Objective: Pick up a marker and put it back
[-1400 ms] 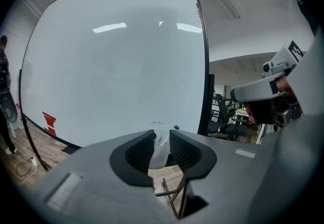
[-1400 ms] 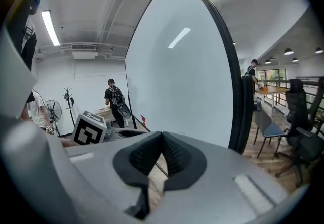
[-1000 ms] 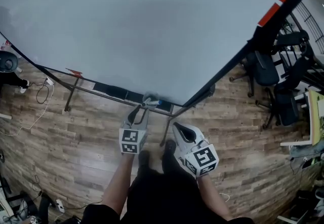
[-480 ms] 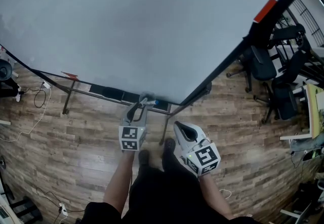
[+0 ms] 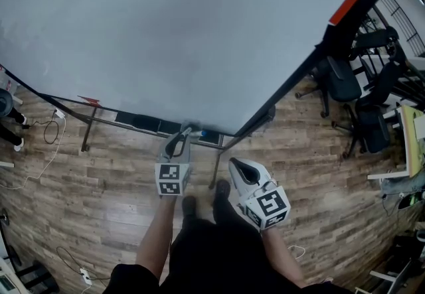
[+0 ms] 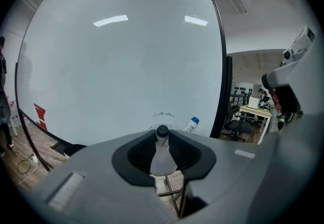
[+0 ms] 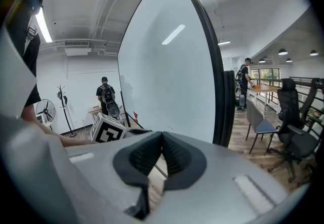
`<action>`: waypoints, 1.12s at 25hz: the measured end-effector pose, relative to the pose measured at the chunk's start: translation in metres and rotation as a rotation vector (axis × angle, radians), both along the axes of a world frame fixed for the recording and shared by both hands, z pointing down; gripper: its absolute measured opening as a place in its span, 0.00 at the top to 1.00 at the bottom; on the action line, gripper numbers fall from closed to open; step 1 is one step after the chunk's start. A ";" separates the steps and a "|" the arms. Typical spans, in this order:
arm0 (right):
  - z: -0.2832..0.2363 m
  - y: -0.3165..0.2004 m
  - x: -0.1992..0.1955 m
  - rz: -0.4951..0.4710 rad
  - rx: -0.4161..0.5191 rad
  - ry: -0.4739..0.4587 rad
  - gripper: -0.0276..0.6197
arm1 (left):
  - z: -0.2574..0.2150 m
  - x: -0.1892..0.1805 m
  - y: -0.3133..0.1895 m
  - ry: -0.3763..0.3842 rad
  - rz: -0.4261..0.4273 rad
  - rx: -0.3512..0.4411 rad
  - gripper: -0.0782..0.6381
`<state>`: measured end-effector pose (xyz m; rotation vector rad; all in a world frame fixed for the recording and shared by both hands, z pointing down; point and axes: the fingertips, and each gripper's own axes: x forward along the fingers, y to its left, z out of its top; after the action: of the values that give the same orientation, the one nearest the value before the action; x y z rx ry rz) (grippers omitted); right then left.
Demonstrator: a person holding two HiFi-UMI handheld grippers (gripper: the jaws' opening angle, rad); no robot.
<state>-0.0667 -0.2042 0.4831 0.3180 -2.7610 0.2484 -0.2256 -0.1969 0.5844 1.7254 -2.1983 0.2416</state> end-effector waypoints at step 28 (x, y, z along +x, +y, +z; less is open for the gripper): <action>-0.013 0.024 -0.002 0.037 0.025 -0.042 0.95 | -0.058 -0.003 0.019 -0.024 0.032 0.116 0.77</action>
<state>-0.0691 -0.1805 0.4698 0.3746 -2.8038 0.2328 -0.2291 -0.1775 0.5259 1.8287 -2.2433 0.1460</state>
